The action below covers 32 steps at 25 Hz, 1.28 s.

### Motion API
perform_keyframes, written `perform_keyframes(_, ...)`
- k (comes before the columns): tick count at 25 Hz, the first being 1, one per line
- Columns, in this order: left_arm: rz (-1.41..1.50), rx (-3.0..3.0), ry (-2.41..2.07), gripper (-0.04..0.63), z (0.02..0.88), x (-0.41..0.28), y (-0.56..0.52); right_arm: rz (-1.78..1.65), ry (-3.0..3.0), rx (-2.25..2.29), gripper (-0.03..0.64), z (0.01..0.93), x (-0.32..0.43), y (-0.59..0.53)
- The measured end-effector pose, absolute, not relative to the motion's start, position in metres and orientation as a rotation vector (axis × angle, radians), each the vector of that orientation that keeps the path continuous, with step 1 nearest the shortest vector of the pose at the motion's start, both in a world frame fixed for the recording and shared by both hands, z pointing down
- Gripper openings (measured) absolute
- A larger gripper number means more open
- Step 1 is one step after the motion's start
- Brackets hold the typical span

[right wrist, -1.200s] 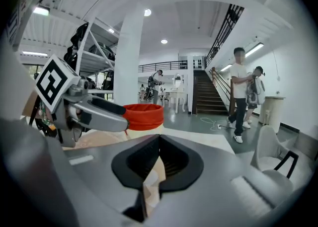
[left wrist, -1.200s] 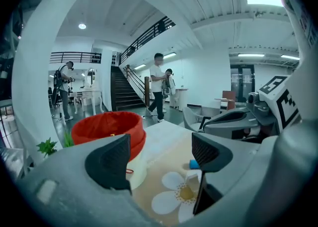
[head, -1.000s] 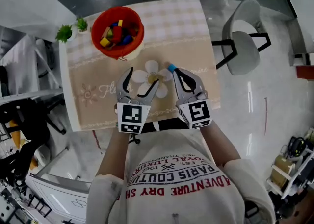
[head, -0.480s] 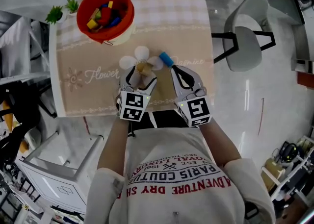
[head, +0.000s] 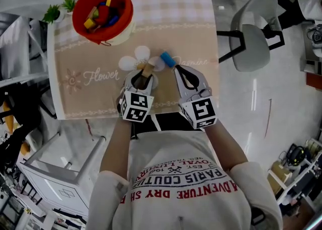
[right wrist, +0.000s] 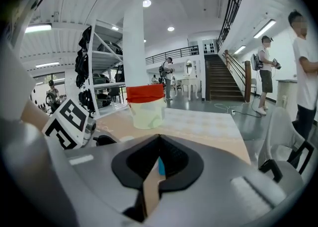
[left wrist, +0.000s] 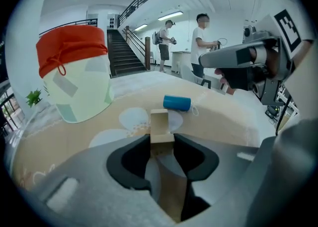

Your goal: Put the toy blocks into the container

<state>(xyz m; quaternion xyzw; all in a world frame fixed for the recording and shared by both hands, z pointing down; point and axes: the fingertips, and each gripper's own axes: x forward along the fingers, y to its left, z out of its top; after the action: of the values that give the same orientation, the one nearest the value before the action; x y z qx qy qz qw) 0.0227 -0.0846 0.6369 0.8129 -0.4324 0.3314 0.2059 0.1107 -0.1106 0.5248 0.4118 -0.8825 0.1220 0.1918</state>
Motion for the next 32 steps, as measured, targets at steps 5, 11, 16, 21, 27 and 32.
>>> perform_keyframes(5, 0.902, 2.292, -1.233, 0.155, 0.618, 0.017, -0.093, 0.32, -2.49, 1.171, 0.0, 0.513, 0.108, -0.117)
perform_keyframes(11, 0.795, 2.399, -1.296, 0.153, 0.557, 0.006, -0.116, 0.264, -2.521, 1.195, 0.0, 0.485, 0.096, -0.128)
perform_keyframes(16, 0.717, 2.494, -1.407, 0.153, 0.492, -0.013, -0.14, 0.192, -2.566, 1.214, 0.0, 0.451, 0.079, -0.144)
perform_keyframes(21, 0.621, 2.559, -1.521, 0.153, 0.432, -0.042, -0.161, 0.127, -2.592, 1.218, 0.0, 0.427, 0.059, -0.158)
perform_keyframes(27, 0.615, 2.516, -1.645, 0.153, 0.406, -0.094, -0.189, 0.133, -2.591, 1.267, 0.0, 0.412, 0.042, -0.174)
perform_keyframes(32, 0.648, 2.44, -1.674, 0.154, 0.418, -0.125, -0.209, 0.099, -2.597, 1.261, 0.0, 0.407, 0.027, -0.182)
